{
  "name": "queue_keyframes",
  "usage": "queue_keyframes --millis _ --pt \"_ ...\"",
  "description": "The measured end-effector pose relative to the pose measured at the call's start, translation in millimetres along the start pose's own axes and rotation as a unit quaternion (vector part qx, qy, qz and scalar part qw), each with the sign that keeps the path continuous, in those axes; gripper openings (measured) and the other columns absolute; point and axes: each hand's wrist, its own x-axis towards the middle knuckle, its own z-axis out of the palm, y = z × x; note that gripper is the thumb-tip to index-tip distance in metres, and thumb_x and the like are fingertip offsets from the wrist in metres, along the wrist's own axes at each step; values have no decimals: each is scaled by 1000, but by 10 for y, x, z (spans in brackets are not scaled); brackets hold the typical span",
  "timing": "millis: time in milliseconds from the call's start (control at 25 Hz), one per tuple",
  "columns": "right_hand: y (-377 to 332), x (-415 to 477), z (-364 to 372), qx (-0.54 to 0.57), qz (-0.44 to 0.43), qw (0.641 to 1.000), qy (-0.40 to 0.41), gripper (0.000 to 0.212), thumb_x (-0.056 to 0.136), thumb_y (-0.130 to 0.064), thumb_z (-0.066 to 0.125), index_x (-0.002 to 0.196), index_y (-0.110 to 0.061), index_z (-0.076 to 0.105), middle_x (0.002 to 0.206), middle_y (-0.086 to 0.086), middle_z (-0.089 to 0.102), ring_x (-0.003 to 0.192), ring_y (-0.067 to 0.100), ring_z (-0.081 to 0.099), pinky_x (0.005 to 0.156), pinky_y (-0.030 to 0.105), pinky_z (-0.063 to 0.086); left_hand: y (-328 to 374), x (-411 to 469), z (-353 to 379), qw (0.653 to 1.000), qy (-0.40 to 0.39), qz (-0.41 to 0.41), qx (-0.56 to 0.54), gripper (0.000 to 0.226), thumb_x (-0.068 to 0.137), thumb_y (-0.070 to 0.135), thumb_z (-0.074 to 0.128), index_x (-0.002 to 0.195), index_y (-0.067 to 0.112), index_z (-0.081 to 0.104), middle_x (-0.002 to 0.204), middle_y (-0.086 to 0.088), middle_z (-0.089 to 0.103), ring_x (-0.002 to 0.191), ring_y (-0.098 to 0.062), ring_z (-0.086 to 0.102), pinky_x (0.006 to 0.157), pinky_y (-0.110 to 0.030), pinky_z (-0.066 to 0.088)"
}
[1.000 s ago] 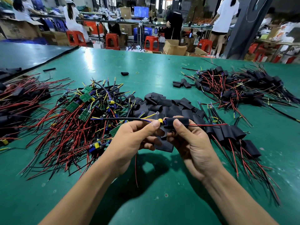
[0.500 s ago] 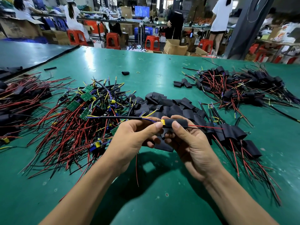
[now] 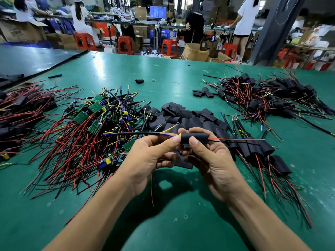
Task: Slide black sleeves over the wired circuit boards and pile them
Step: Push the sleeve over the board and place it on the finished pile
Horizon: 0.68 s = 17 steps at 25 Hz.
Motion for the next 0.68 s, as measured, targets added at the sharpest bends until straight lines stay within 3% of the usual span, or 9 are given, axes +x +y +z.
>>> queue_keyframes --millis 160,360,440,680 --pt "17 11 -27 -31 -11 999 -12 40 75 -15 79 110 -10 61 119 11 72 82 18 72 66 25 57 41 4 -27 998 -17 -52 -29 20 59 31 80 77 23 79 84 -9 75 58 -13 68 51 -20 53" --pt "32 19 -44 -40 9 999 -36 40 75 -25 77 113 -18 67 121 10 71 90 18 71 71 28 58 85 -10 -75 990 -62 -102 -73 41 72 26 74 110 12 70 96 -14 75 69 -17 73 57 -25 58" --pt "34 22 -61 -69 8 997 -33 43 74 -29 78 116 -24 68 118 9 72 87 16 69 71 27 57 81 -2 -80 991 -52 -92 -87 43 73 22 72 113 8 66 95 -14 75 72 -18 74 58 -26 58" --pt "34 18 -85 -128 -29 991 -41 33 72 -31 79 104 -29 73 94 5 75 75 14 68 70 25 57 73 5 -83 995 -33 -69 -71 8 67 17 75 74 19 78 83 -11 75 70 -21 75 57 -27 58"
